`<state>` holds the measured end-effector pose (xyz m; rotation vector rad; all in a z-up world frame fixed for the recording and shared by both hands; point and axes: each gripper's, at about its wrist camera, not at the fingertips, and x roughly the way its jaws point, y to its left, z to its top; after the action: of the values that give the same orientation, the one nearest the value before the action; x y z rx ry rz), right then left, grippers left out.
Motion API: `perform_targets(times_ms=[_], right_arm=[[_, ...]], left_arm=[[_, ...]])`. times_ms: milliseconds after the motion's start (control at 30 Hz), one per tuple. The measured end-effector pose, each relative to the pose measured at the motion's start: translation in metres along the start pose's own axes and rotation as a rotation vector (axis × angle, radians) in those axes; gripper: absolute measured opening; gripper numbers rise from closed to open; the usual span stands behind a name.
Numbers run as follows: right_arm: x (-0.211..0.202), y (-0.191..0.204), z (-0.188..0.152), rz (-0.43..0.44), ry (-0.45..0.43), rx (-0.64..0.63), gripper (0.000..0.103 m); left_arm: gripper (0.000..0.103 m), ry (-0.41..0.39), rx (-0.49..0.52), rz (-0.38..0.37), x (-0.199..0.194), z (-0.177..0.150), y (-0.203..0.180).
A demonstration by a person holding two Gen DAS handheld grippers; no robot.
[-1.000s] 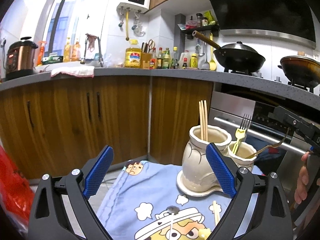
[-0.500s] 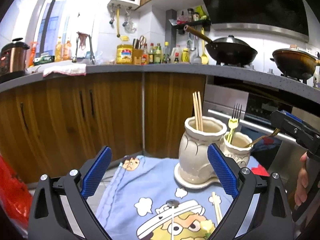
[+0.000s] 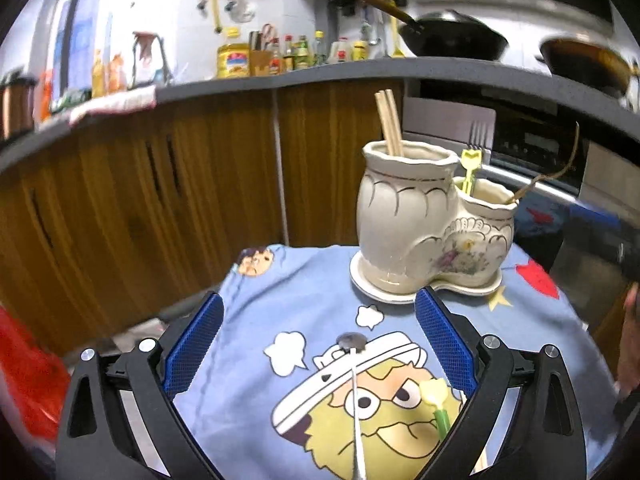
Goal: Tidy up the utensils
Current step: 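Move both open tools back over the utensil pile, then grasp the green-handled yellow tulip spoon with the right tool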
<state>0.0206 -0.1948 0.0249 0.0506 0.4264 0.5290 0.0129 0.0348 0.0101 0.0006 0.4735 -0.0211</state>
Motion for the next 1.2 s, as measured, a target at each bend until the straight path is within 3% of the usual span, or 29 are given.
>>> perform_targets(times_ms=[133,300,367,533,633,700,867,1033,1200], right_arm=[[0.011,0.019,-0.019,0.008,0.087,-0.058,0.098],[0.034,0.04,-0.04,0.079,0.246,-0.041,0.097],[0.044,0.052,-0.047,0.08,0.301,-0.058,0.091],[0.061,0.078,-0.066,0.056,0.427,-0.108,0.046],[0.068,0.088,-0.076,0.042,0.485,-0.121,0.03],[0.071,0.091,-0.081,0.016,0.511,-0.127,0.027],[0.076,0.098,-0.083,-0.028,0.517,-0.147,0.023],[0.08,0.097,-0.082,-0.007,0.505,-0.12,0.01],[0.061,0.077,-0.065,0.04,0.416,-0.032,0.009]], left_arm=[[0.096,0.056,-0.077,-0.017,0.018,-0.012,0.019],[0.096,0.028,-0.211,-0.097,0.02,-0.01,0.044],[0.096,0.028,-0.287,-0.118,0.023,-0.011,0.058],[0.096,0.021,-0.247,-0.117,0.022,-0.008,0.057],[0.096,0.013,-0.206,-0.131,0.02,-0.006,0.05],[0.096,0.008,-0.203,-0.149,0.018,-0.006,0.049],[0.096,-0.013,-0.213,-0.169,0.012,-0.006,0.05],[0.096,-0.015,-0.226,-0.159,0.012,-0.007,0.053],[0.096,-0.009,-0.213,-0.161,0.014,-0.007,0.051]])
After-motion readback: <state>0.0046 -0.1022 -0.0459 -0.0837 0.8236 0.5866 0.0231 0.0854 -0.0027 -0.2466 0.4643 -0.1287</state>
